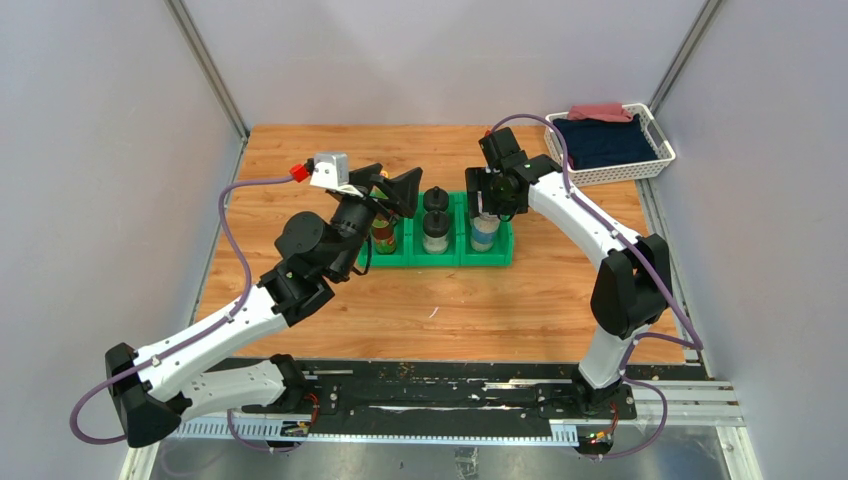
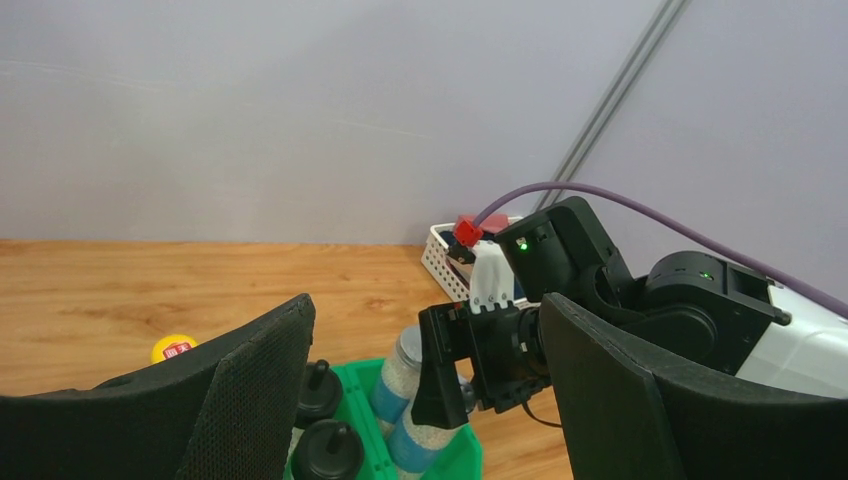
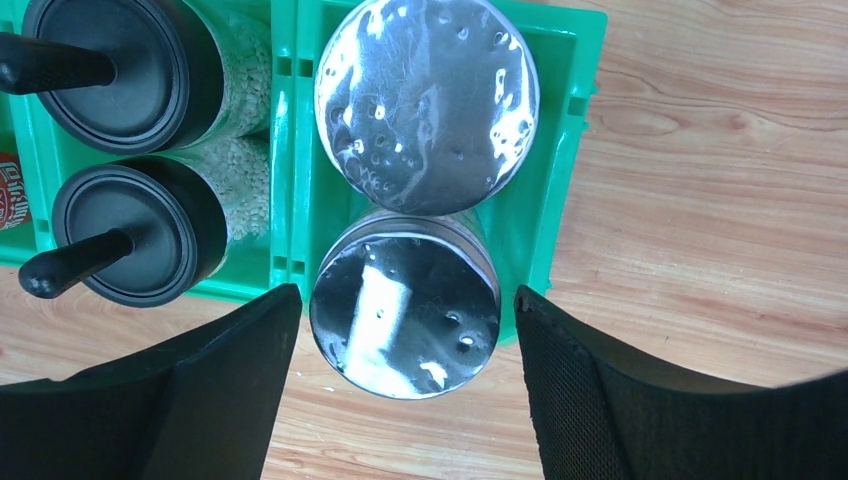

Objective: Organize the condiment bottles
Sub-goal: Reset both arms

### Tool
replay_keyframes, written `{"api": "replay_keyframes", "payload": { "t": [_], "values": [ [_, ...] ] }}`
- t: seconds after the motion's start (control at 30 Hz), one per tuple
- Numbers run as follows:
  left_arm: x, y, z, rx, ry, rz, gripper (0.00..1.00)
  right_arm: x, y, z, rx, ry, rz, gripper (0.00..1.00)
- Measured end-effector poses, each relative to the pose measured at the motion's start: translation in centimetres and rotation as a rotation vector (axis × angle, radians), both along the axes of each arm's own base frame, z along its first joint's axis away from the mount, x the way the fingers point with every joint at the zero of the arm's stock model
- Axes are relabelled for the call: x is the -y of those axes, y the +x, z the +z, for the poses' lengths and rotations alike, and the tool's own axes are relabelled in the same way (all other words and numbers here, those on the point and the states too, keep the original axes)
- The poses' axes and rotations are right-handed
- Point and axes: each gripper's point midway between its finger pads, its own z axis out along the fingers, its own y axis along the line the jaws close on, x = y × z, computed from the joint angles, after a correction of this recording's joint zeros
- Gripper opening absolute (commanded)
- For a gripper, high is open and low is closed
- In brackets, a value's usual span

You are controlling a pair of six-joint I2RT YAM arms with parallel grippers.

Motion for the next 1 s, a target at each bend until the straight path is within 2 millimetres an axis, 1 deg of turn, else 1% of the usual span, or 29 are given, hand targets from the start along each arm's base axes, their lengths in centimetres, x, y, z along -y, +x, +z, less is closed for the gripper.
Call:
{"api": "replay_keyframes", "payload": {
  "t": [0.2, 0.27, 0.33, 0.43, 0.5, 0.53, 0.6, 0.63, 0.7, 0.73, 0.8, 0.87, 0.93, 1.0],
  "values": [
    [0.0, 0.0, 0.0, 0.0, 0.001, 0.0, 0.86, 0.1, -0.1, 0.2, -0.001, -0.006, 0.003, 0.82],
    [0.0, 0.0, 0.0, 0.0, 0.004, 0.002, 0.86, 0.3, -0.2, 0.7, 0.006, -0.008, 0.003, 0.81],
    [-0.1, 0.0, 0.1, 0.001, 0.018, 0.007, 0.87, 0.5, -0.2, 2.1, 0.033, -0.007, 0.002, 0.81],
    [-0.2, -0.1, 0.8, 0.016, 0.047, 0.017, 0.88, 0.9, -0.2, 6.2, 0.122, 0.013, -0.001, 0.81],
    [-0.7, -0.2, 1.8, 0.036, 0.066, 0.035, 0.89, 1.4, -0.6, 10.4, 0.222, 0.043, -0.003, 0.82],
    [-1.1, -0.3, 2.5, 0.049, 0.073, 0.047, 0.89, 1.8, -1.0, 12.8, 0.283, 0.06, -0.003, 0.84],
    [-2.0, -0.6, 4.1, 0.078, 0.08, 0.073, 0.89, 3.0, -2.3, 17.7, 0.421, 0.093, -0.008, 0.92],
    [-2.6, -0.8, 5.1, 0.096, 0.082, 0.087, 0.9, 3.9, -3.1, 20.2, 0.5, 0.11, -0.015, 0.94],
    [-3.8, -1.2, 7.1, 0.131, 0.083, 0.123, 0.91, 5.7, -4.9, 24.0, 0.64, 0.127, -0.034, 0.98],
    [-4.3, -1.3, 7.8, 0.144, 0.086, 0.141, 0.91, 6.8, -6.0, 25.3, 0.702, 0.125, -0.05, 0.99],
    [-5.4, -1.3, 8.8, 0.164, 0.111, 0.191, 0.93, 8.7, -7.2, 26.2, 0.777, 0.096, -0.082, 1.0],
    [-6.1, -0.9, 8.6, 0.164, 0.167, 0.244, 0.95, 10.5, -8.1, 26.4, 0.827, 0.05, -0.123, 1.0],
    [-6.5, -0.2, 7.8, 0.15, 0.236, 0.298, 0.98, 11.4, -7.7, 25.6, 0.835, -0.004, -0.151, 1.0],
    [-6.6, 0.7, 6.7, 0.131, 0.298, 0.34, 0.99, 12.0, -6.5, 23.6, 0.807, -0.079, -0.178, 1.0]
  ]
}}
